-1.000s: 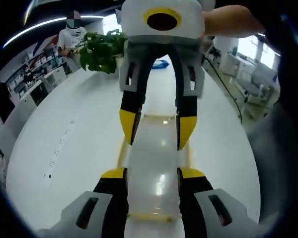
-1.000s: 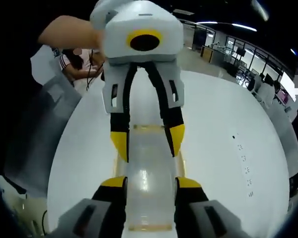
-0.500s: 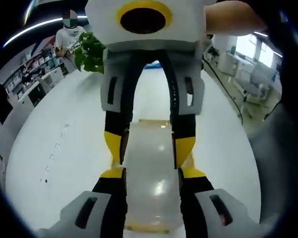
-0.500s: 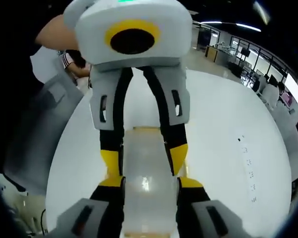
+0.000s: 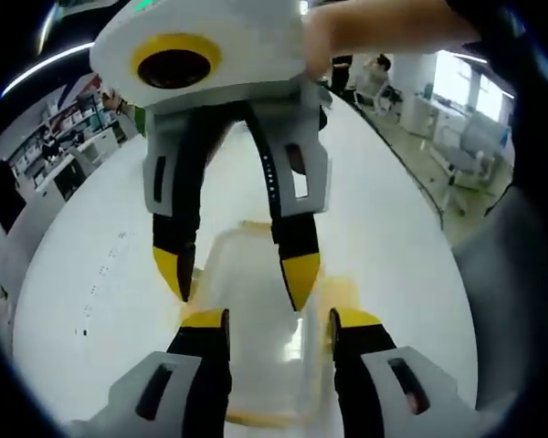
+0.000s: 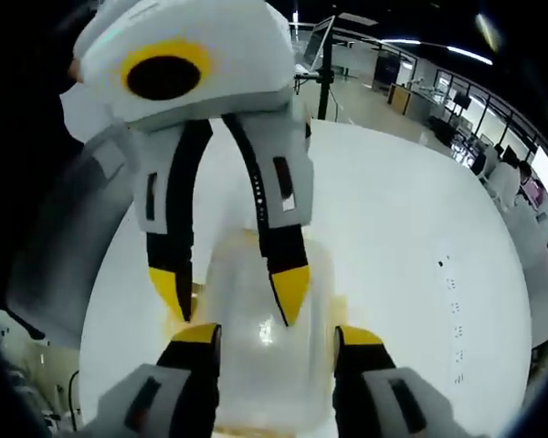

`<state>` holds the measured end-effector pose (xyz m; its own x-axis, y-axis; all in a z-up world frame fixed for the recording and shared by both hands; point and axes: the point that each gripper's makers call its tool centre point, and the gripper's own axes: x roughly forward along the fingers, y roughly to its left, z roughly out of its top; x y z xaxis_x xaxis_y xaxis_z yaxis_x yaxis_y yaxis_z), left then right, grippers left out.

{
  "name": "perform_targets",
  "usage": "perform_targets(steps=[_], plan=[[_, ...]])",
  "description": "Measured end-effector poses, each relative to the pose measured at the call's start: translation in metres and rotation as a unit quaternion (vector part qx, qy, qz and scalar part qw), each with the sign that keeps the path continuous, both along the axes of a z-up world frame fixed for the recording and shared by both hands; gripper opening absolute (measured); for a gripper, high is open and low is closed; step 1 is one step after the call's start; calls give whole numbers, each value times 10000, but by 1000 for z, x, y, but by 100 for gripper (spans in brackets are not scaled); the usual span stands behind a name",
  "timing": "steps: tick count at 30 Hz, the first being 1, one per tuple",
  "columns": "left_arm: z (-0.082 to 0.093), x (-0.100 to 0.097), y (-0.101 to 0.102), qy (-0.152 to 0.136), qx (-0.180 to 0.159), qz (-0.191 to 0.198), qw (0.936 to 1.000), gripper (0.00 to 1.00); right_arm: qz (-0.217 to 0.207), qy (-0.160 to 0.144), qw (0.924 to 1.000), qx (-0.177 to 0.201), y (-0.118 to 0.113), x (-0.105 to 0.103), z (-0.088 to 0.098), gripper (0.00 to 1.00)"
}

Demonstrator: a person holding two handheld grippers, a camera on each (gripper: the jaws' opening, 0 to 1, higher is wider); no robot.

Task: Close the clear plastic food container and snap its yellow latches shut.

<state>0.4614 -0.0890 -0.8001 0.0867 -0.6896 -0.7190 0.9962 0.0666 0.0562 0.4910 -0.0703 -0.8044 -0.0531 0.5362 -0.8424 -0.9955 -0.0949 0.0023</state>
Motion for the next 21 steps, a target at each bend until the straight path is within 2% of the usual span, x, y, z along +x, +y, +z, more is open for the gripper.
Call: perform_targets(steps=[6,8,9,10,11,14,16,19,20,21], plan=[[0,-6,-2,-184,63,26,9998,46,-53,141,9999,-83,0,6,-1,56],[1,-1,-2,-427,145,228,9987,48,-89,318,9993,-157,-1,4,-4,59],[-1,1,0,-619,334,289,9971,50,-39,306,9993,-227,-2,5,-7,59],[-1,-1,1,-676,423,310,9963,51,16,313,9990,-307,-3,5,-9,59],[0,-5,-4,-704,310,345,9964,52,35,362,9986,-396,-5,3,-12,60],[-3,-9,-7,-879,367,425,9945,55,47,536,9978,-397,-4,2,-13,60],[-7,-9,-6,-1121,508,428,9915,54,67,573,9975,-404,-4,3,-14,60],[-12,-7,-5,-1272,634,569,9882,49,92,639,9970,-432,-5,2,-15,61],[-13,-3,-1,-1410,744,636,9851,47,131,645,9968,-452,-4,2,-15,61],[-15,-3,0,-1394,774,674,9849,43,149,653,9967,-469,-4,2,-16,61]])
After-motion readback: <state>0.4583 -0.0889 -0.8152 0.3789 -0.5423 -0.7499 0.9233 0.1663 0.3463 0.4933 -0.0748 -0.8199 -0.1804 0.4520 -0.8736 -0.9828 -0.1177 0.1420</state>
